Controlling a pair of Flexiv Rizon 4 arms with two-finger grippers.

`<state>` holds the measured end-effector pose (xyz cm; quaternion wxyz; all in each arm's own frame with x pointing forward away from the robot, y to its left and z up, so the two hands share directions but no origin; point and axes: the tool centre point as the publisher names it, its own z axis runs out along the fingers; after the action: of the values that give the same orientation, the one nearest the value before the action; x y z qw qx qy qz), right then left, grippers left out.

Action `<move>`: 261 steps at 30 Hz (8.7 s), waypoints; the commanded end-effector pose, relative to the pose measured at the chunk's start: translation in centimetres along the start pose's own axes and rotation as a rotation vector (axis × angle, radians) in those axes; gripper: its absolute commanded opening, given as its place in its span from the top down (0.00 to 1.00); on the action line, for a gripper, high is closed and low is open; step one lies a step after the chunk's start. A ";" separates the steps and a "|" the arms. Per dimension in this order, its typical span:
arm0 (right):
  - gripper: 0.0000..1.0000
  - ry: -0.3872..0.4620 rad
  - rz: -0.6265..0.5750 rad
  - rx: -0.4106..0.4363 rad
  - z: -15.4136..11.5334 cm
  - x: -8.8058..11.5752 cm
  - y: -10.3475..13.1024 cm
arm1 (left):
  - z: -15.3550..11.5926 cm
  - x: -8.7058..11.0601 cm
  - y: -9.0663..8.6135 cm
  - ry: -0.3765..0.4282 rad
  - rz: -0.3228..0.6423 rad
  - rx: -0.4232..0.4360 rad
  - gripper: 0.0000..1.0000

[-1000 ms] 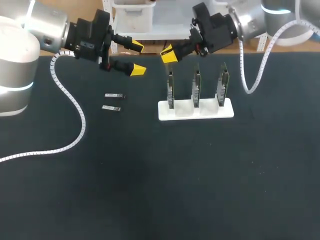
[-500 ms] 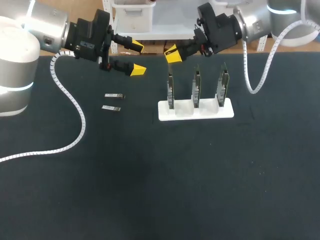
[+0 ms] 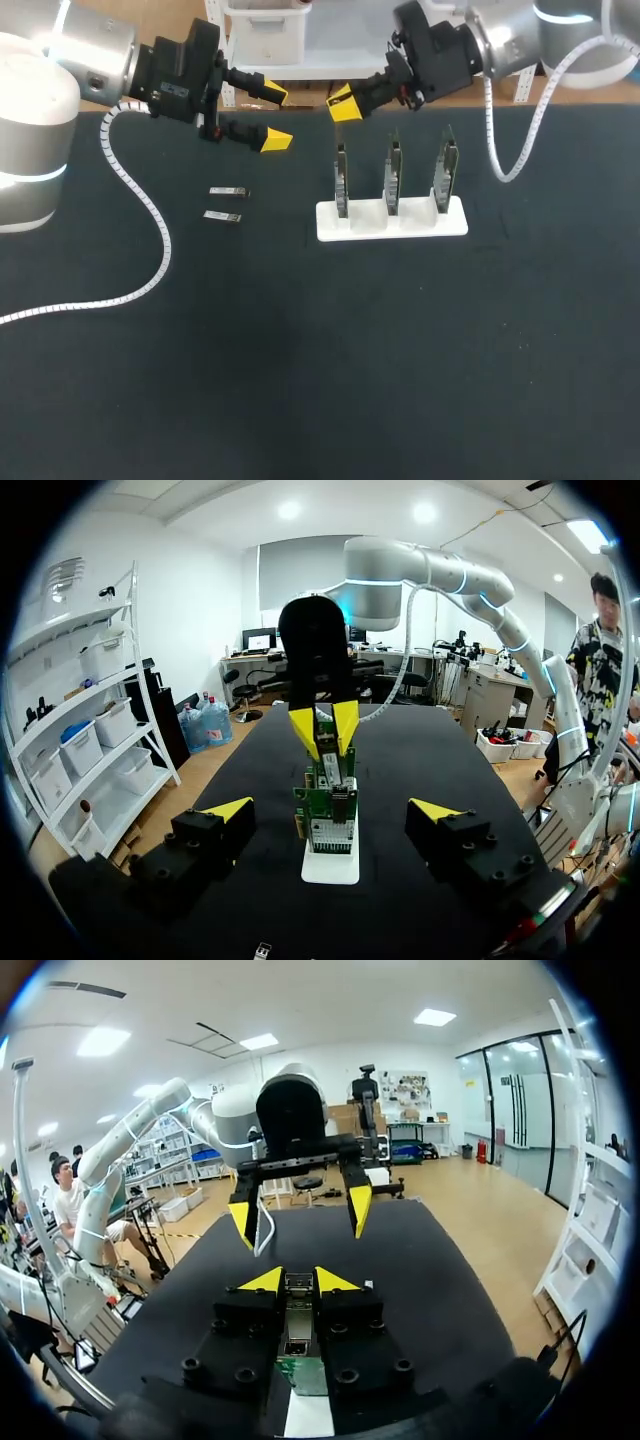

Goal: Pick up the optical module with the left hand, and insert it into the network port with the right hand.

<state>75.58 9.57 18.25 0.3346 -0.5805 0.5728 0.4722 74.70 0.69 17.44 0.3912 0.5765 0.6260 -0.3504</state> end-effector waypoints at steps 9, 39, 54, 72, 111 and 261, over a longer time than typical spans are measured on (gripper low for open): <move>1.00 0.016 0.017 -0.016 0.1 0.5 1.3 | 0.1 -0.1 0.0 0.005 -0.003 -0.002 0.00; 1.00 0.028 0.049 -0.006 0.3 1.5 0.5 | 0.1 -0.1 0.0 0.005 -0.003 -0.002 0.00; 1.00 0.017 0.062 -0.011 0.5 2.0 0.7 | 0.1 -0.1 0.0 0.005 -0.003 -0.002 0.00; 1.00 -0.009 0.057 -0.016 0.5 2.5 0.7 | 0.1 -0.1 0.0 0.005 -0.003 -0.002 0.00; 1.00 0.071 0.033 -0.002 0.7 2.7 0.5 | 0.1 -0.1 0.0 0.005 -0.003 -0.002 0.00; 0.00 0.140 0.033 0.048 -10.7 2.3 4.5 | 0.1 -0.1 0.0 0.005 -0.003 -0.002 0.00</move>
<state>73.87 -1.06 20.04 0.2882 -0.6007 0.6071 0.4331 74.70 0.69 17.44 0.3913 0.5765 0.6259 -0.3504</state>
